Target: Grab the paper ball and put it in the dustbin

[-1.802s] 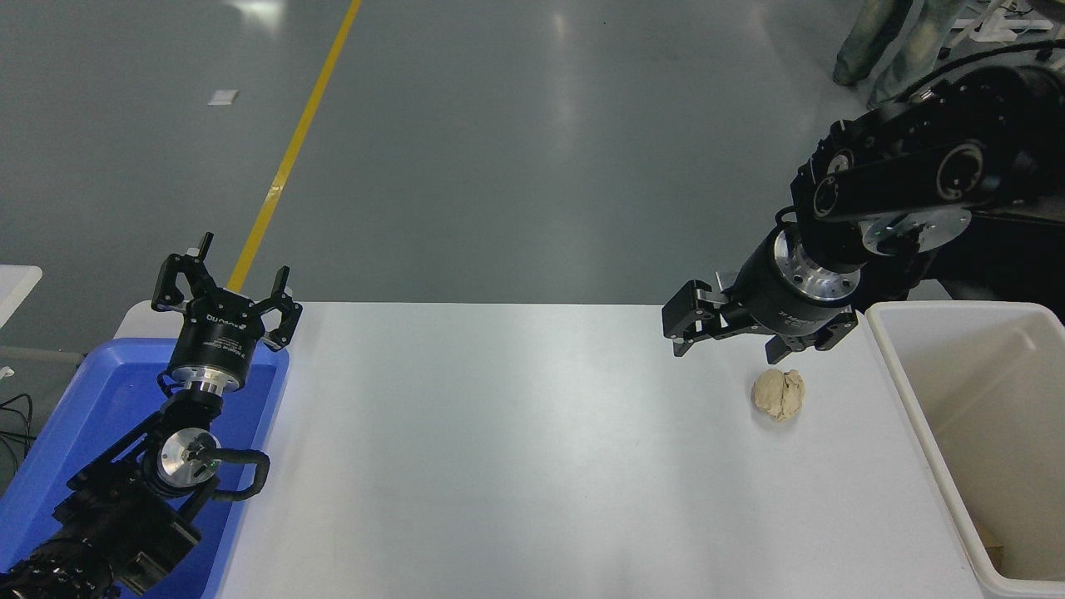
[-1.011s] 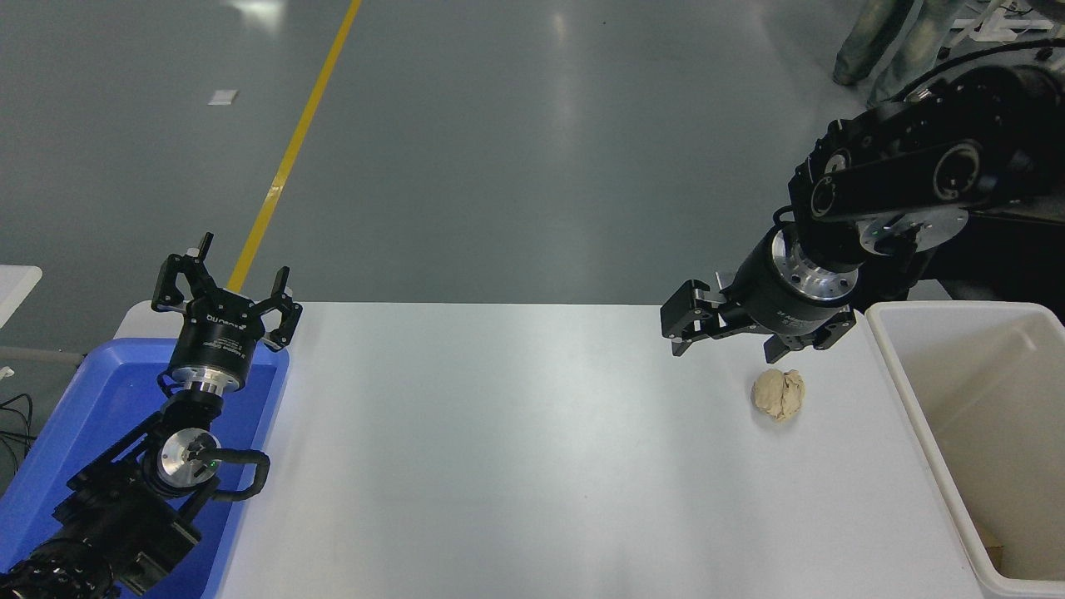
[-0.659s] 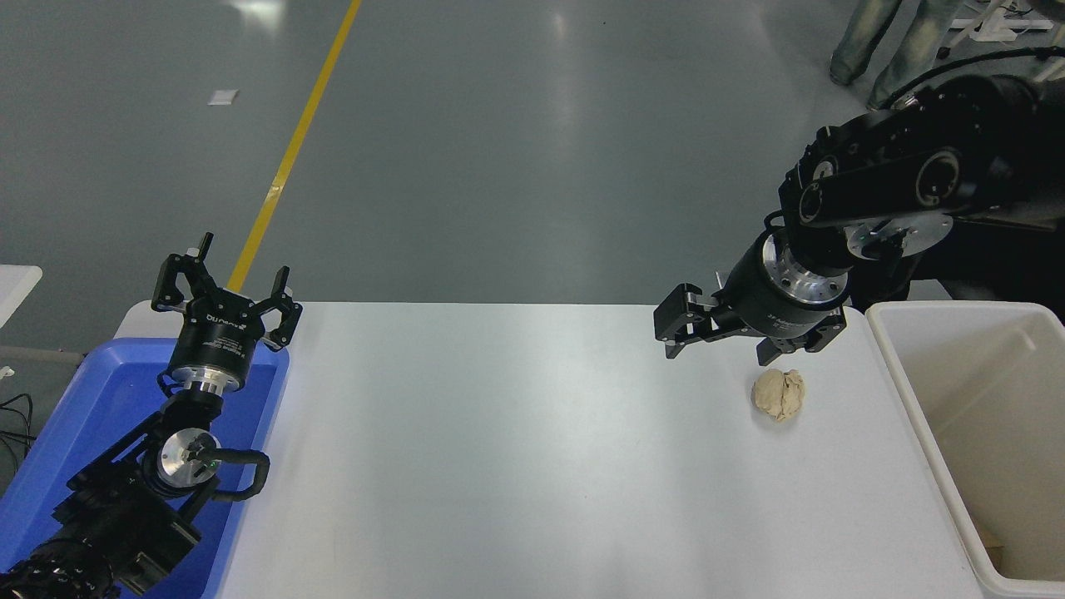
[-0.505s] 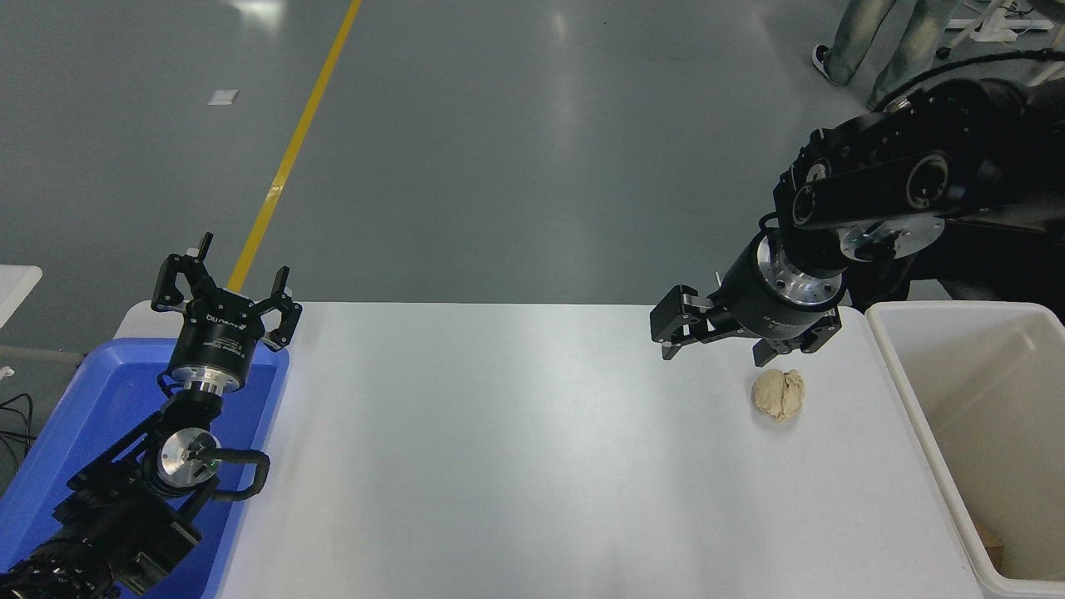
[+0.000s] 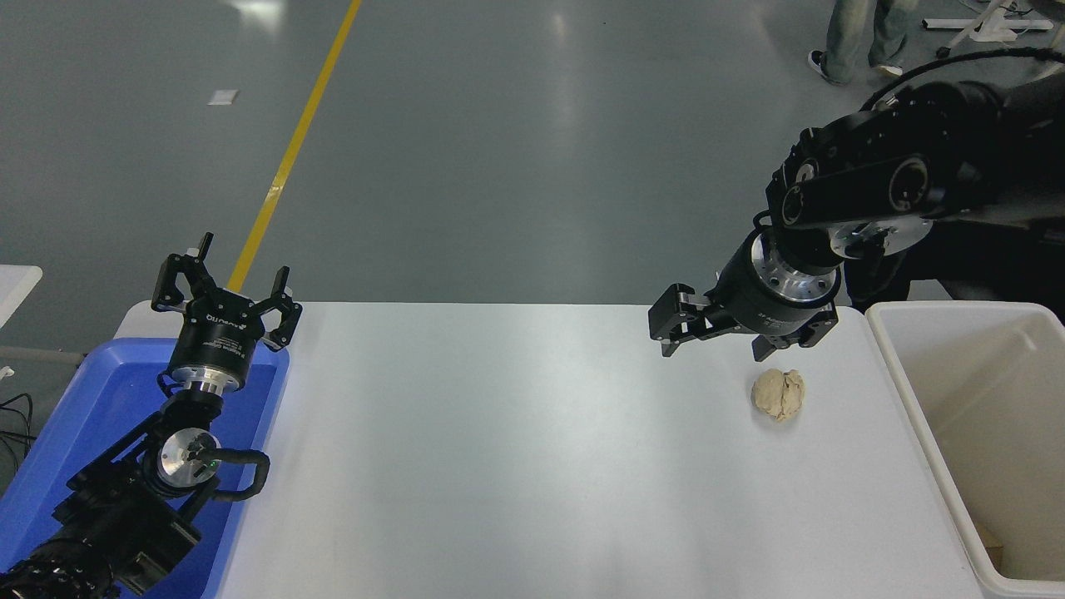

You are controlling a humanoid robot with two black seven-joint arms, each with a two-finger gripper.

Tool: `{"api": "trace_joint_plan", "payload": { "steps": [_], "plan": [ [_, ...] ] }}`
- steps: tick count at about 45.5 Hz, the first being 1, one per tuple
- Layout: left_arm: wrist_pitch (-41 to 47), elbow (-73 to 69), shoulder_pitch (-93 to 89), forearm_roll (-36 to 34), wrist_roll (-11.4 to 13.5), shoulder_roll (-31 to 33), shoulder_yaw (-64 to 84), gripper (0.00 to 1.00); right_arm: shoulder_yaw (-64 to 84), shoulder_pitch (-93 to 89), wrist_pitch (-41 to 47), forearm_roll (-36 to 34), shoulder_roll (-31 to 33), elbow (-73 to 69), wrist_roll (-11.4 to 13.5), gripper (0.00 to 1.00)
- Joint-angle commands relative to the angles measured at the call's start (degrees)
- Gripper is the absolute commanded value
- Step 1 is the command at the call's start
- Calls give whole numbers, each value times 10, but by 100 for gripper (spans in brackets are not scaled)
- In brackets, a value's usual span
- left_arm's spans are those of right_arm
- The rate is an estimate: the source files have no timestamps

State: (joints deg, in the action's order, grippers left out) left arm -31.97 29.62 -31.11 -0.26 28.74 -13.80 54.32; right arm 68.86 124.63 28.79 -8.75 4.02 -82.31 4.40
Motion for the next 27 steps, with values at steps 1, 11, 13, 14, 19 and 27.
{"api": "trace_joint_plan", "payload": {
  "steps": [1,11,13,14,19,27],
  "plan": [
    [0,0,0,0,0,0,0,98,1,-3,-1,-4,6,5,0,100],
    [0,0,0,0,0,0,0,98,-4,-15,0,-3,6,6,-1,100],
    [0,0,0,0,0,0,0,98,1,-12,0,-3,7,8,-1,100],
    [0,0,0,0,0,0,-1,98,4,-8,0,-3,7,14,-1,100],
    [0,0,0,0,0,0,-1,98,6,-13,1,-4,12,30,-1,100],
    [0,0,0,0,0,0,0,98,10,-55,-8,-3,11,32,-1,100]
  ]
}}
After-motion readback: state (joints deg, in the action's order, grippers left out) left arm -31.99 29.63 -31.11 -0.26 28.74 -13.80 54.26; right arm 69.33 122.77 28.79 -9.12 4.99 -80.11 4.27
